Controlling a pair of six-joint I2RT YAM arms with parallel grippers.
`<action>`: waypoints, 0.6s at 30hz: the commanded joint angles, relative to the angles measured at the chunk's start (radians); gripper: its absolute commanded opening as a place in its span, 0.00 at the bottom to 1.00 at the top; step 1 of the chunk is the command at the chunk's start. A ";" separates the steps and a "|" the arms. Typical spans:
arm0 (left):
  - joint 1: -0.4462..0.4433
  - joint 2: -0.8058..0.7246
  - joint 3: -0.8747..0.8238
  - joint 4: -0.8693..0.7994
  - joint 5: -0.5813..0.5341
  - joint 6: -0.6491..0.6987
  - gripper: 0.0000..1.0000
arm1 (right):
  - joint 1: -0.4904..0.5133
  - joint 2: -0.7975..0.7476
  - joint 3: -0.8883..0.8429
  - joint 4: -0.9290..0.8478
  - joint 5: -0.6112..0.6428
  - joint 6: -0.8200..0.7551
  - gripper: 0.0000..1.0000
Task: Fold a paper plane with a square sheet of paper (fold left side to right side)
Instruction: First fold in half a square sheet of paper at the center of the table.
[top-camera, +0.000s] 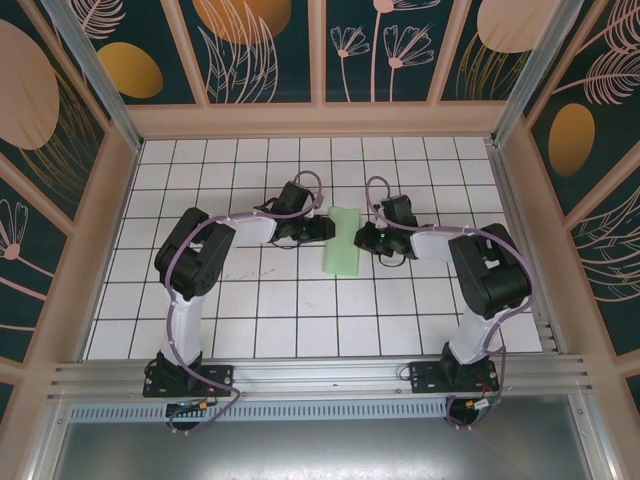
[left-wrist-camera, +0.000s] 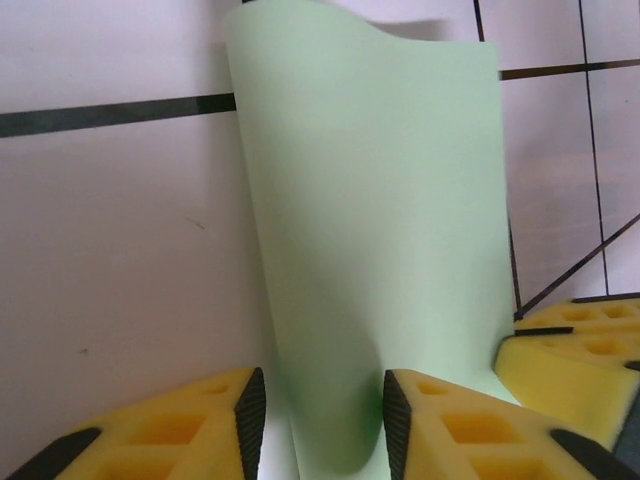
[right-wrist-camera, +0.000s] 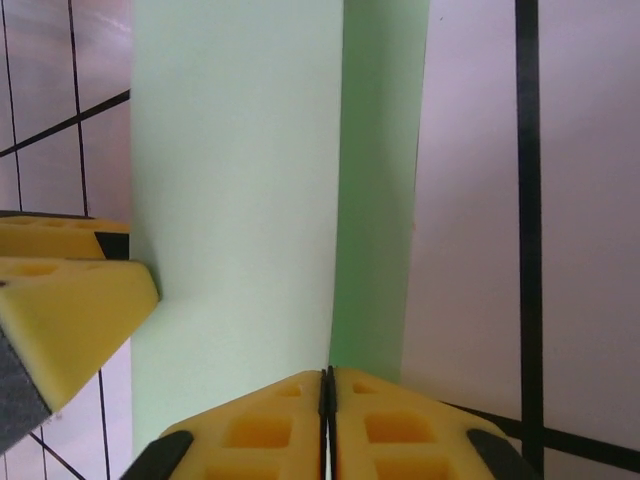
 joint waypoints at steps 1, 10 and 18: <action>-0.010 0.035 0.028 -0.070 -0.050 0.027 0.38 | -0.008 -0.052 -0.014 -0.030 0.026 -0.030 0.19; -0.025 0.059 0.065 -0.128 -0.089 0.056 0.38 | -0.070 -0.204 -0.074 -0.080 0.140 -0.063 0.38; -0.047 0.085 0.122 -0.214 -0.142 0.109 0.38 | -0.150 -0.398 -0.181 -0.054 0.195 -0.057 0.48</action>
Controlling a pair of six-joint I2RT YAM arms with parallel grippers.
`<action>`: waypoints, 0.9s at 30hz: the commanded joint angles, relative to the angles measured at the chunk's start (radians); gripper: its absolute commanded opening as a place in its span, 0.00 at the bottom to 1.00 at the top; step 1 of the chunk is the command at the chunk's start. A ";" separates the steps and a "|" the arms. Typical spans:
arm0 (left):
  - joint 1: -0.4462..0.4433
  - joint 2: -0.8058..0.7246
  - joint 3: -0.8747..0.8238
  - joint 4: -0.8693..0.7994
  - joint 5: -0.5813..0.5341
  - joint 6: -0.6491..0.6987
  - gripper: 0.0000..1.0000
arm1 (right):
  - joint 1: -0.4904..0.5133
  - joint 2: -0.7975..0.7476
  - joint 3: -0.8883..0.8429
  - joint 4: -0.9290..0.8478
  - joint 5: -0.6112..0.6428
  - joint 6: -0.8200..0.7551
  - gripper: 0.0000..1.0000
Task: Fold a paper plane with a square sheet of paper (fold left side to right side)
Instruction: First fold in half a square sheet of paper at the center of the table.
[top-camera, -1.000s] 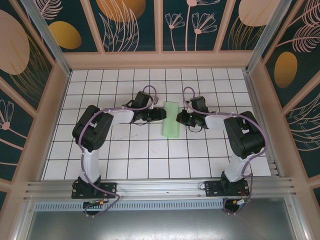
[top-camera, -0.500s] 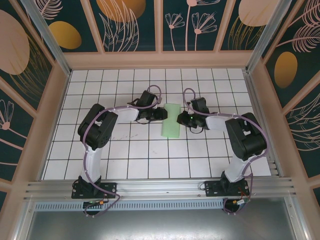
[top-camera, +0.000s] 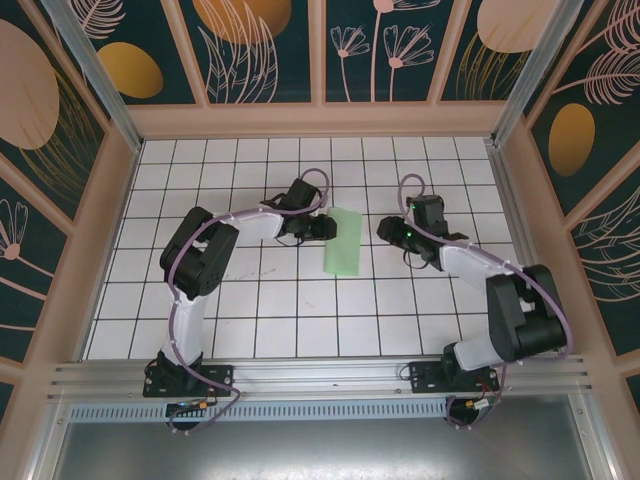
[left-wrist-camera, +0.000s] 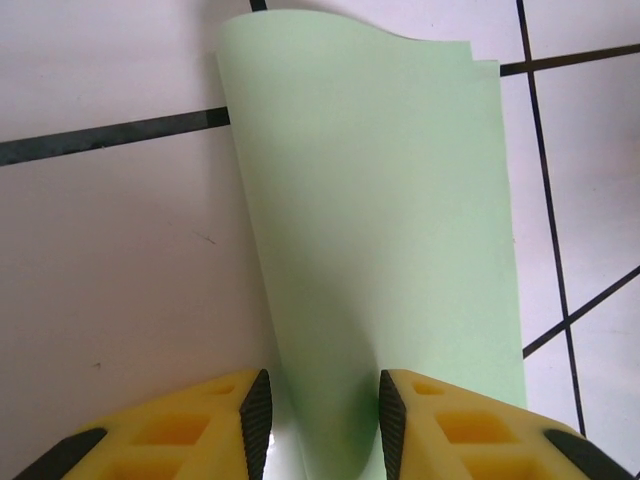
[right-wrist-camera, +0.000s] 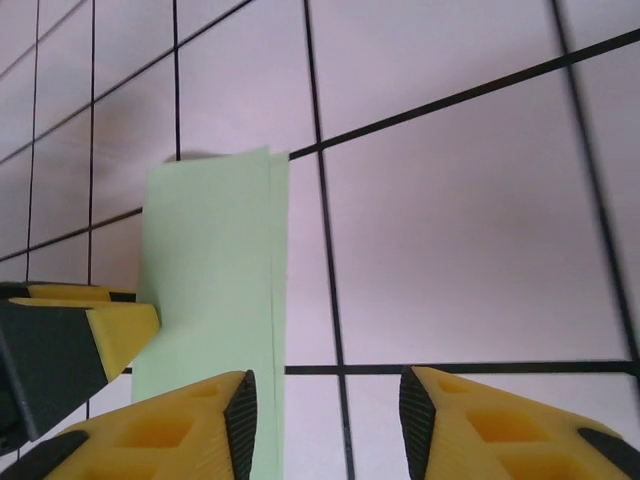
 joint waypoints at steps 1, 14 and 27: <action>-0.019 0.059 0.030 -0.076 -0.055 0.050 0.38 | -0.029 -0.087 -0.055 0.023 0.034 -0.001 0.50; -0.034 0.087 0.092 -0.143 -0.101 0.097 0.41 | -0.073 -0.180 -0.144 0.126 -0.077 0.071 0.65; -0.047 0.116 0.135 -0.177 -0.124 0.112 0.42 | -0.078 -0.182 -0.153 0.124 -0.091 0.065 0.66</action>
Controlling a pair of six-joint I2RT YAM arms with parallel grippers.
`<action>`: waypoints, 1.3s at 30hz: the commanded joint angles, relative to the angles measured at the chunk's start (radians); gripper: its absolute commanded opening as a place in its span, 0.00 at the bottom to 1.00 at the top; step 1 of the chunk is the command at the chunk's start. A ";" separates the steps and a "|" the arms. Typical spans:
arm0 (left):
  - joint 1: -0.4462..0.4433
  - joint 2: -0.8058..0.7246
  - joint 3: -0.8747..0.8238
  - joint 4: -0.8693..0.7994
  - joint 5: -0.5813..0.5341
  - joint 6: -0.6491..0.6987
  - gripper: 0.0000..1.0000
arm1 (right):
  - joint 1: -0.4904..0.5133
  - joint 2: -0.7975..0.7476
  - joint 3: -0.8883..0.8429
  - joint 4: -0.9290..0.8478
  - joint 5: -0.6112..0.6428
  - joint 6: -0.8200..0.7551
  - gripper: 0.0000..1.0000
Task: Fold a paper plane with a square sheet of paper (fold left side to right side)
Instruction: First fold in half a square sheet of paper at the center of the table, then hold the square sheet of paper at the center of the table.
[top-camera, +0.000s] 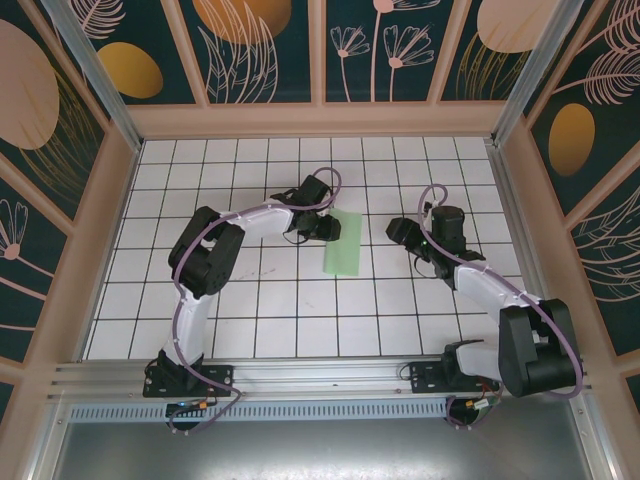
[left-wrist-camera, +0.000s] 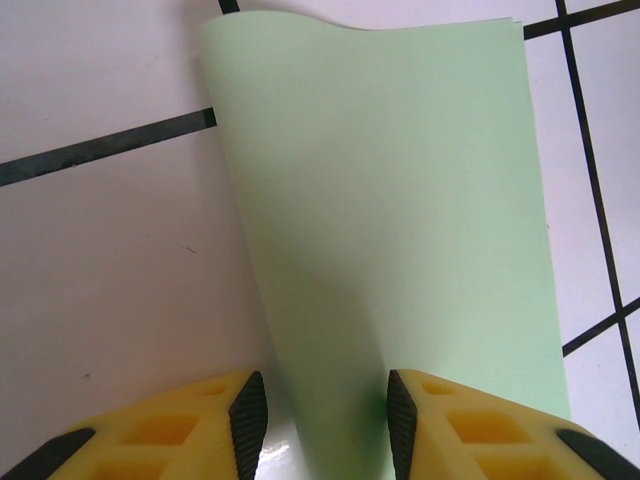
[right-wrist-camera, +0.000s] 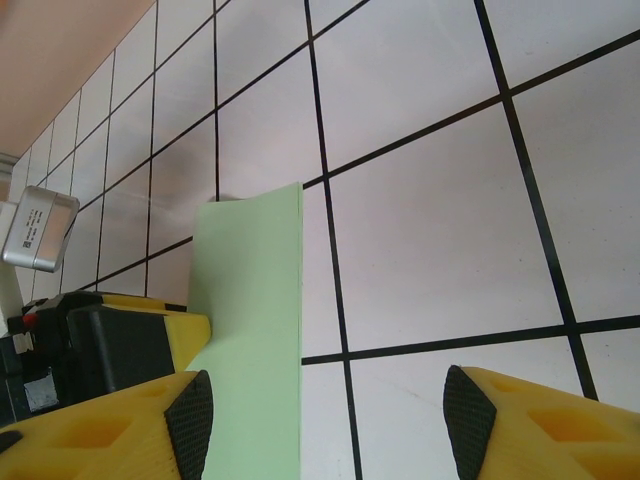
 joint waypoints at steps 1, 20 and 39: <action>-0.010 0.072 0.007 -0.006 -0.028 0.023 0.42 | -0.008 -0.023 -0.019 0.026 -0.027 0.004 0.66; -0.016 0.085 0.025 -0.018 -0.037 0.023 0.43 | -0.005 0.018 -0.021 0.057 -0.093 0.015 0.64; -0.017 0.086 0.026 -0.026 -0.047 0.024 0.44 | 0.019 0.117 0.000 0.116 -0.173 0.042 0.52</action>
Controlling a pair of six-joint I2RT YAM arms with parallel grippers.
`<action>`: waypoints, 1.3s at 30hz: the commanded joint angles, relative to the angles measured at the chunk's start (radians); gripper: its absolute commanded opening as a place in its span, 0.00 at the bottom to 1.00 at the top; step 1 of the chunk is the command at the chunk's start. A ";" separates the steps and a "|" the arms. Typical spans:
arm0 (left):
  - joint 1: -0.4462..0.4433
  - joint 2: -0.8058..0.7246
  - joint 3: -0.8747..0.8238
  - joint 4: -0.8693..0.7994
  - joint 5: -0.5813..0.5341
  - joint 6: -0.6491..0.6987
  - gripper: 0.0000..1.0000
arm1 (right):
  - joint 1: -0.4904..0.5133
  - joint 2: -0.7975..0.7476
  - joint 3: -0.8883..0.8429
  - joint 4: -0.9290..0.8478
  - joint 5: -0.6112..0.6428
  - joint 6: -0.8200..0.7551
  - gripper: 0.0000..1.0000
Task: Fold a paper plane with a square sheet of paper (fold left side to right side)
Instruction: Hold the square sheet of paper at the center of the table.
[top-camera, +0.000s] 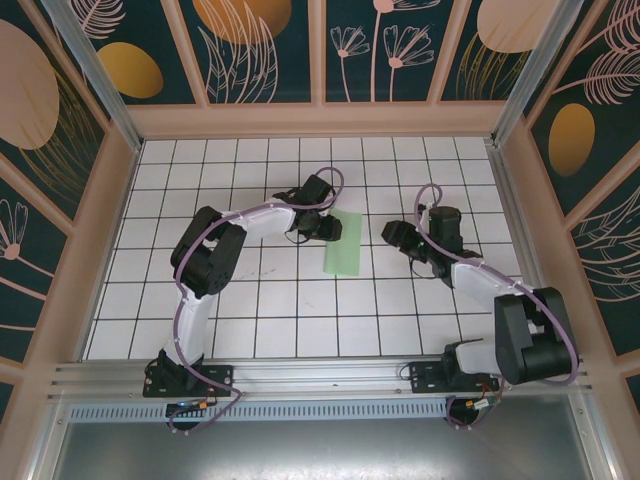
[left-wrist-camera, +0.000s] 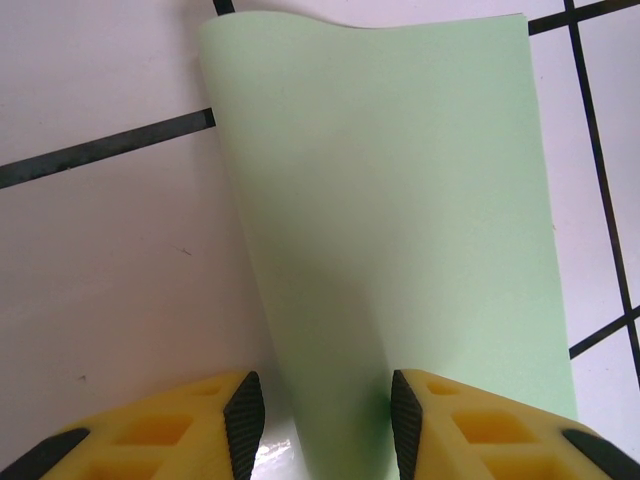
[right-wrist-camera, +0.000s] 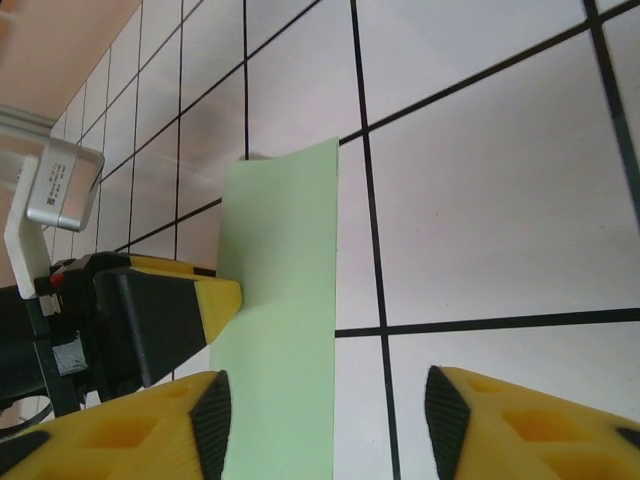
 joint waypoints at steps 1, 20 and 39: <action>-0.009 0.074 -0.001 0.006 -0.026 0.020 0.43 | 0.021 0.063 0.012 0.062 -0.059 0.022 0.48; -0.011 0.073 -0.003 0.003 -0.033 0.015 0.43 | 0.196 0.439 0.284 0.005 -0.020 0.009 0.09; -0.010 -0.001 -0.007 0.006 -0.063 0.024 0.47 | 0.203 0.518 0.270 -0.108 0.023 -0.035 0.08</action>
